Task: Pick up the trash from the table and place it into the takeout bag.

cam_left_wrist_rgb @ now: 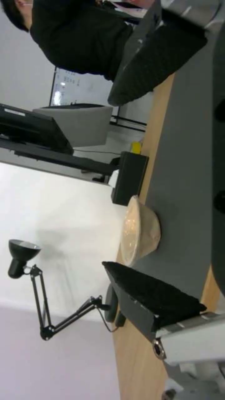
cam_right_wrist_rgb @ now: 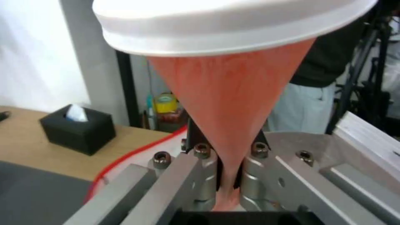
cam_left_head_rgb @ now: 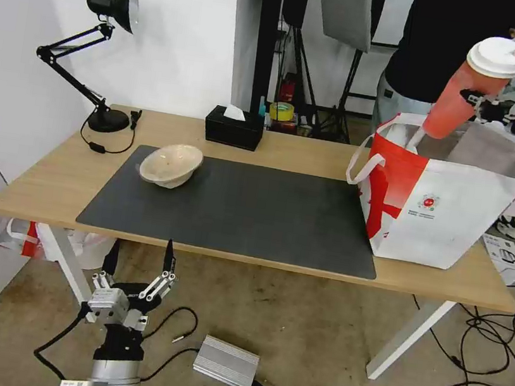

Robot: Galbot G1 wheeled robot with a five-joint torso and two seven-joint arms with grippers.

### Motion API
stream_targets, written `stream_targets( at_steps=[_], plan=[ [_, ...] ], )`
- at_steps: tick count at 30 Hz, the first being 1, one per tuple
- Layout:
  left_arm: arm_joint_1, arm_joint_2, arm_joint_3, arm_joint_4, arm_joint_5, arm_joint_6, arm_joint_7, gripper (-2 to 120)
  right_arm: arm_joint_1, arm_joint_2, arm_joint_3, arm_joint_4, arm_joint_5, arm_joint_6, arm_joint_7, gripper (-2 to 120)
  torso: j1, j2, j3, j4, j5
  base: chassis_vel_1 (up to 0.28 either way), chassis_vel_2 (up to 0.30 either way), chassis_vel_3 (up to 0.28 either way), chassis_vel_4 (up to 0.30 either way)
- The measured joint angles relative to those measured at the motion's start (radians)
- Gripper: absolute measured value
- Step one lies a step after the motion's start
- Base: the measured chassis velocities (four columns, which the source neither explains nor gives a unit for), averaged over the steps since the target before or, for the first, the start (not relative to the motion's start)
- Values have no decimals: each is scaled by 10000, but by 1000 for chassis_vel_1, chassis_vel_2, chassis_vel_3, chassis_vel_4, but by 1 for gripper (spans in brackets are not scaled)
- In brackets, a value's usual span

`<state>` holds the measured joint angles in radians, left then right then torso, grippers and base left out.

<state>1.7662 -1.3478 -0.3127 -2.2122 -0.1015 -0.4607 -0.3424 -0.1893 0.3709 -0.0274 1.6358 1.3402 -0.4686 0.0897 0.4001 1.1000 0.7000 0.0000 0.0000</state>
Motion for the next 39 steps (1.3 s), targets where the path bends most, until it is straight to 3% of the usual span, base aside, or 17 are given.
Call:
stream_targets(
  at_steps=[17, 33, 39],
  plan=[
    [-49, 92, 1, 83, -72, -3, 0, 100, 102, 831, -432, -1837, -990, 248, -135, 3, 0, 0, 0, 0, 0, 0, 0, 0, 0],
    [-42, 105, -35, 71, -89, -7, -6, 100, 25, 1171, -668, -2028, -1479, 274, -122, 3, 0, 0, 0, 1, -1, 0, 0, 0, 0],
    [-66, 99, -28, 80, -90, -7, -6, 100, -173, 1097, -640, -1844, -1609, 274, -90, 21, 0, 0, 0, -1, 0, 0, 0, 0, 0]
  ],
)
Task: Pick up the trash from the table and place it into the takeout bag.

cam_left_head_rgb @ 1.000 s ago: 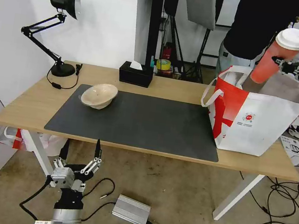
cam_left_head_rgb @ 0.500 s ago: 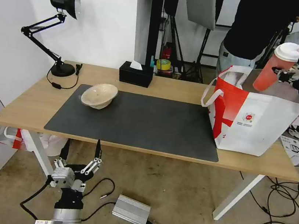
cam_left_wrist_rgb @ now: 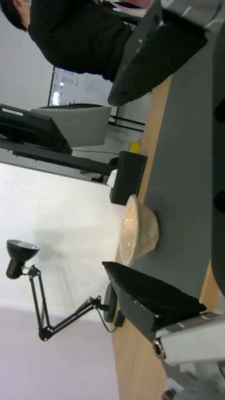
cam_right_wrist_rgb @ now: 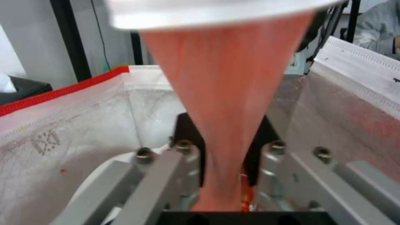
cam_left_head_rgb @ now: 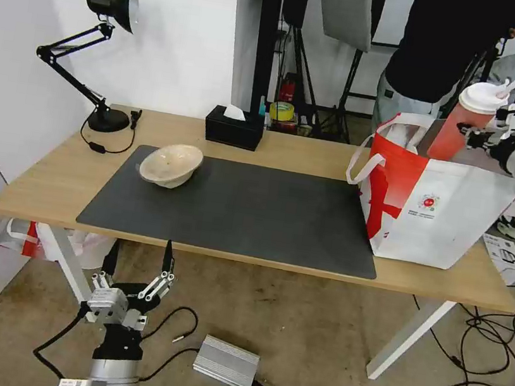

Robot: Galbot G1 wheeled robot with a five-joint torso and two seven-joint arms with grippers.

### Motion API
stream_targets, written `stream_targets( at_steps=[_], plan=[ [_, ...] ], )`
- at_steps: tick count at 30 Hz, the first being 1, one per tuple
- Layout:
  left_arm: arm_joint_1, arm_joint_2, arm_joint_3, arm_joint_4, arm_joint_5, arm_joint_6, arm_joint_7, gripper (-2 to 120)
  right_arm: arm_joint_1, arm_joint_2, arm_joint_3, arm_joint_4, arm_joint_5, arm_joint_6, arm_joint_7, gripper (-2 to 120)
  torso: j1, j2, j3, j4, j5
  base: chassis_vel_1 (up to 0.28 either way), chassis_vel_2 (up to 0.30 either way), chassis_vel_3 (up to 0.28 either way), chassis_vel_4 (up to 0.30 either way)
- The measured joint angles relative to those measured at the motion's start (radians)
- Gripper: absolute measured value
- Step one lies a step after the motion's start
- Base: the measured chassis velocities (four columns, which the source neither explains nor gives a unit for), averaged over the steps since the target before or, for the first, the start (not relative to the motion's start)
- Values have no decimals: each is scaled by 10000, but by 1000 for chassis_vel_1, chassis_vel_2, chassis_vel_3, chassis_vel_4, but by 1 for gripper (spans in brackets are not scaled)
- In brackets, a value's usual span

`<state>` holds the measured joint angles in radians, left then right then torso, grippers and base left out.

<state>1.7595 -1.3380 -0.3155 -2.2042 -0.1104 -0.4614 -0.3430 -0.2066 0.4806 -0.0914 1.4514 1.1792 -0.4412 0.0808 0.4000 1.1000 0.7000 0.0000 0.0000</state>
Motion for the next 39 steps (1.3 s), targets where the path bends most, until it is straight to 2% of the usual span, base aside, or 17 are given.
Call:
stream_targets(
  at_steps=[3, 4, 7, 9, 13, 14, 18, 19, 21, 29, 34, 39],
  plan=[
    [-18, -12, 15, 7, 0, 0, 0, 100, -26, -13, 4, 77, -6, -20, 12, 34, 0, 0, 0, 0, 0, 0, 0, 0, 0],
    [-18, -12, 15, 7, 0, 0, 0, 100, -26, -13, 4, 77, -6, -20, 12, 34, 0, 0, 0, 0, 0, 0, 0, 0, 0],
    [-31, -20, 21, 28, 0, 3, -2, 100, -6, 17, -60, 92, -22, -36, 19, 49, 0, 0, 0, 0, 0, 0, 0, 0, 0],
    [-33, -20, 21, 34, 0, 5, -3, 100, 1, 37, -78, 92, -37, -39, 20, 52, 0, 0, 0, 0, 0, 0, 0, 0, 0],
    [-68, -21, -7, 67, 0, 8, -7, 100, -5, 132, -118, 99, -193, -29, 22, 71, -1, 0, 0, 1, 0, 0, 0, 0, 0],
    [-68, -21, -7, 67, 0, 8, -7, 100, -5, 132, -118, 99, -193, -29, 22, 71, -1, 0, 0, 1, 0, 0, 0, 0, 0],
    [-78, -9, -40, 51, -22, 14, -14, 100, 63, 186, -206, 116, -256, -13, 23, 89, -2, 0, 0, 0, 0, 0, 0, 0, 0],
    [-78, -9, -40, 51, -22, 14, -14, 100, 63, 186, -206, 116, -256, -13, 23, 89, -2, 0, 0, 0, 0, 0, 0, 0, 0],
    [-67, -13, -47, 31, -23, 19, -15, 100, 147, 193, -270, 134, -259, -9, 24, 97, -1, 0, 0, 1, -1, 0, 0, 0, 0],
    [-47, -27, -38, 26, -23, 28, -18, 100, 83, 149, -254, 389, -263, 104, 87, 100, -1, 0, 0, 1, 0, 0, 0, 0, 0],
    [-34, -20, -37, 26, -21, 30, -19, 100, -401, -144, 262, 1227, -208, 261, 162, 100, -2, 0, -1, 0, 0, 0, 0, 0, 0],
    [-34, -18, -54, 25, -21, 30, -19, 100, -1077, -430, 811, 2382, -160, 896, 390, 100, -1, 0, -1, -1, -1, 0, 0, 0, 0]
  ],
)
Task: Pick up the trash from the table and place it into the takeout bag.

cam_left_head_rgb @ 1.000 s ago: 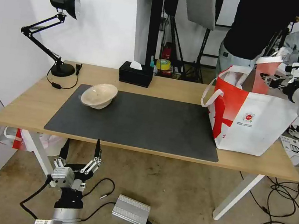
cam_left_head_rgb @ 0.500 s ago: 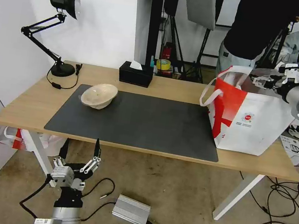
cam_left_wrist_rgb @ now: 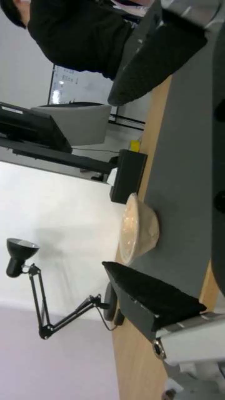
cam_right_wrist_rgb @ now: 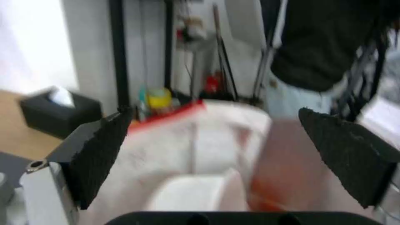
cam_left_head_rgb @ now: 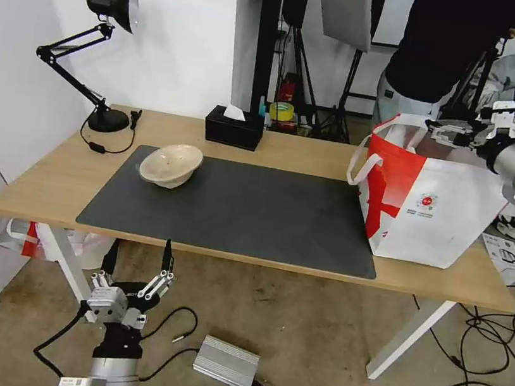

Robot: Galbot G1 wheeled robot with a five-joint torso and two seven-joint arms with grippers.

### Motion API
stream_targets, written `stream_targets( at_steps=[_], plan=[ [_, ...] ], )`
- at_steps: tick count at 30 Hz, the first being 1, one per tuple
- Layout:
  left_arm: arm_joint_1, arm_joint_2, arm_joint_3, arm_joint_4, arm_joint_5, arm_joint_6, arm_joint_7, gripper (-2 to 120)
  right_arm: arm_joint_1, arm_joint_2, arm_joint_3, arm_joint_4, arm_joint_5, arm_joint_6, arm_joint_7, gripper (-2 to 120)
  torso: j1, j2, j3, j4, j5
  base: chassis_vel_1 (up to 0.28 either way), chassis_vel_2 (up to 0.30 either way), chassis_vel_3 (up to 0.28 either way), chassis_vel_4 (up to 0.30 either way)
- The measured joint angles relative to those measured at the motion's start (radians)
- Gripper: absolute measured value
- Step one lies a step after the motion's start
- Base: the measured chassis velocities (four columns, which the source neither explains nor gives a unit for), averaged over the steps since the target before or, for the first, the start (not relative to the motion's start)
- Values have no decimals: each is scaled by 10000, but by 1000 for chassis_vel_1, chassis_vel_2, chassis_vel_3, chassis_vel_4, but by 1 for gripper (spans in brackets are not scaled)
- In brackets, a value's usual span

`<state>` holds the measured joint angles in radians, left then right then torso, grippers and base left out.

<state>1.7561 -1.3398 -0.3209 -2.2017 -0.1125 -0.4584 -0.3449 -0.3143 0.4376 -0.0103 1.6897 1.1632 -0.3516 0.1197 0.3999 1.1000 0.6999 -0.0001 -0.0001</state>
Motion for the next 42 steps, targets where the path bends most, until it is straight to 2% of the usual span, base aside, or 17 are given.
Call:
stream_targets(
  at_steps=[2, 3, 6, 11, 14, 15, 19, 24, 31, 42],
  plan=[
    [0, 0, 0, 0, 0, 0, 0, 100, 0, 0, 0, 0, 0, 0, 0, 100, 0, 0, 0, 0, 0, 0, 0, 0, 0],
    [34, -41, -29, -5, 3, 0, 1, 100, -399, -76, 297, 830, -8, 584, 368, 100, -1, 0, 0, 1, 0, 0, 0, 0, 0],
    [66, -97, -84, -34, 20, 0, 1, 100, -1029, -168, 686, 1908, -89, 1350, 771, 100, -1, 0, 0, 1, -1, 0, 0, 0, 0],
    [188, -232, -271, -103, 48, -15, 2, 100, -2013, -128, 1174, 3040, -320, 1932, 1247, 100, -1, 1, 0, -1, -1, 0, 0, 0, 0],
    [253, -306, -333, -163, 87, -33, 2, 100, -2702, 78, 1240, 3896, -857, 2767, 1787, 100, -1, 0, 0, 2, 0, 0, 0, 0, 0],
    [253, -306, -333, -163, 87, -33, 2, 100, -2702, 78, 1240, 3896, -857, 2767, 1787, 100, -1, 0, 0, 2, 0, 0, 0, 0, 0],
    [272, -376, -316, -190, 131, -39, 2, 100, -3417, 630, 1254, 4770, -1755, 3640, 2818, 100, -1, 0, -1, 2, 0, 0, 0, 0, 0],
    [265, -390, -362, -221, 131, -40, 2, 100, -4270, 1016, 1231, 5260, -2702, 4381, 3250, 100, 0, 0, 0, 2, 0, 0, 0, 0, 0],
    [253, -408, -351, -223, 132, -41, 3, 100, -5732, 1554, 1418, 5825, -3517, 4850, 3339, 100, 0, 0, 0, 1, 0, 0, 0, 0, 0],
    [302, -448, -359, -270, 134, -41, 2, 100, -8360, 2739, 2166, 6353, -5706, 5097, 3510, 100, 0, 0, 0, 1, 0, 0, 0, 0, 0]
  ],
)
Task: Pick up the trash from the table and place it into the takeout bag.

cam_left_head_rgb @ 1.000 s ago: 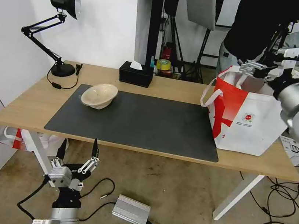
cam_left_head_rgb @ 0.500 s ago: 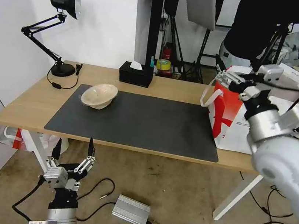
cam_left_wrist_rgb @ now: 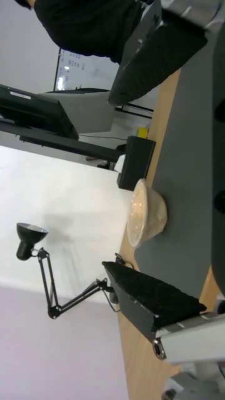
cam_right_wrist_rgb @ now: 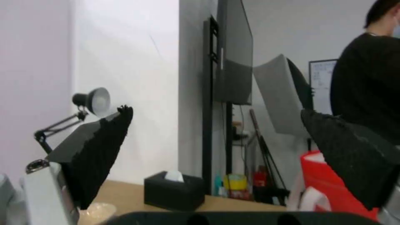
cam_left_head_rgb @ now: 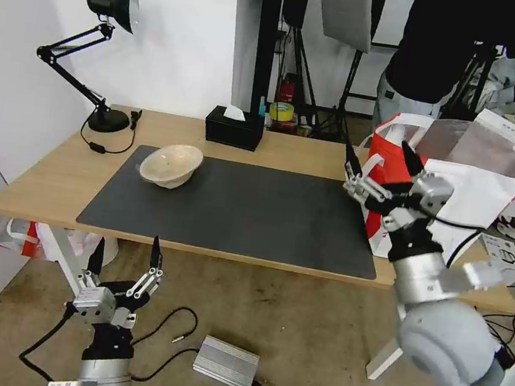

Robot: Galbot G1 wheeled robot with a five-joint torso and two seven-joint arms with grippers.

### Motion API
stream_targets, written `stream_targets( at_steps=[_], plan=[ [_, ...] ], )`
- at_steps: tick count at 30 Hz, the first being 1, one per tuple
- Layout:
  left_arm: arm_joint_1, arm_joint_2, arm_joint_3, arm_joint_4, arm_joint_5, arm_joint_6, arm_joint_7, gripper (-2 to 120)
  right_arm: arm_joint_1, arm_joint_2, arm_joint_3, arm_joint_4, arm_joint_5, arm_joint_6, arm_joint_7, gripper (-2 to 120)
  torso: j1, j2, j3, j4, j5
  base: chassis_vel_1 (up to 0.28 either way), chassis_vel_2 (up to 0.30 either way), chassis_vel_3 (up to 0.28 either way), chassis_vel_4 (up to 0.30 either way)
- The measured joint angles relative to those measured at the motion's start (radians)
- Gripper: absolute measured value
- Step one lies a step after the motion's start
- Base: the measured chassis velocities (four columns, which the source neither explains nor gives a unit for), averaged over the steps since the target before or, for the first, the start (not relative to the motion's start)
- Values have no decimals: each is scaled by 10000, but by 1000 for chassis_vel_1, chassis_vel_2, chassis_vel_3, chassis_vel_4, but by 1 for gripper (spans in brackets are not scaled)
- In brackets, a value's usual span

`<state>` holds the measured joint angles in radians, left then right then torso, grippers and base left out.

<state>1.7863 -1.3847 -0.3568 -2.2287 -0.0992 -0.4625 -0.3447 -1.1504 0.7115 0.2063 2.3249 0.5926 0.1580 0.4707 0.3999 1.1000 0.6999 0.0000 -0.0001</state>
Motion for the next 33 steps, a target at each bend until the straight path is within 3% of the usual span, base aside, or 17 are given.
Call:
stream_targets(
  at_steps=[9, 16, 33],
  plan=[
    [-3, -5, 13, 1, 6, -4, 0, 100, -1129, 448, 379, 230, -875, 82, 228, 100, 0, 1, 0, 0, 1, 0, 0, 0, 0],
    [11, -20, 39, -27, 17, -10, 0, 100, -2762, 1386, 634, 413, -2422, 254, 437, 100, 0, -1, 0, 1, 1, 0, 0, 0, 0],
    [13, -14, 66, -65, 26, -17, 0, 100, -4630, 2621, 83, 188, -4138, 443, 644, 100, 0, -1, 0, 0, 0, 0, 0, 0, 0]
  ],
)
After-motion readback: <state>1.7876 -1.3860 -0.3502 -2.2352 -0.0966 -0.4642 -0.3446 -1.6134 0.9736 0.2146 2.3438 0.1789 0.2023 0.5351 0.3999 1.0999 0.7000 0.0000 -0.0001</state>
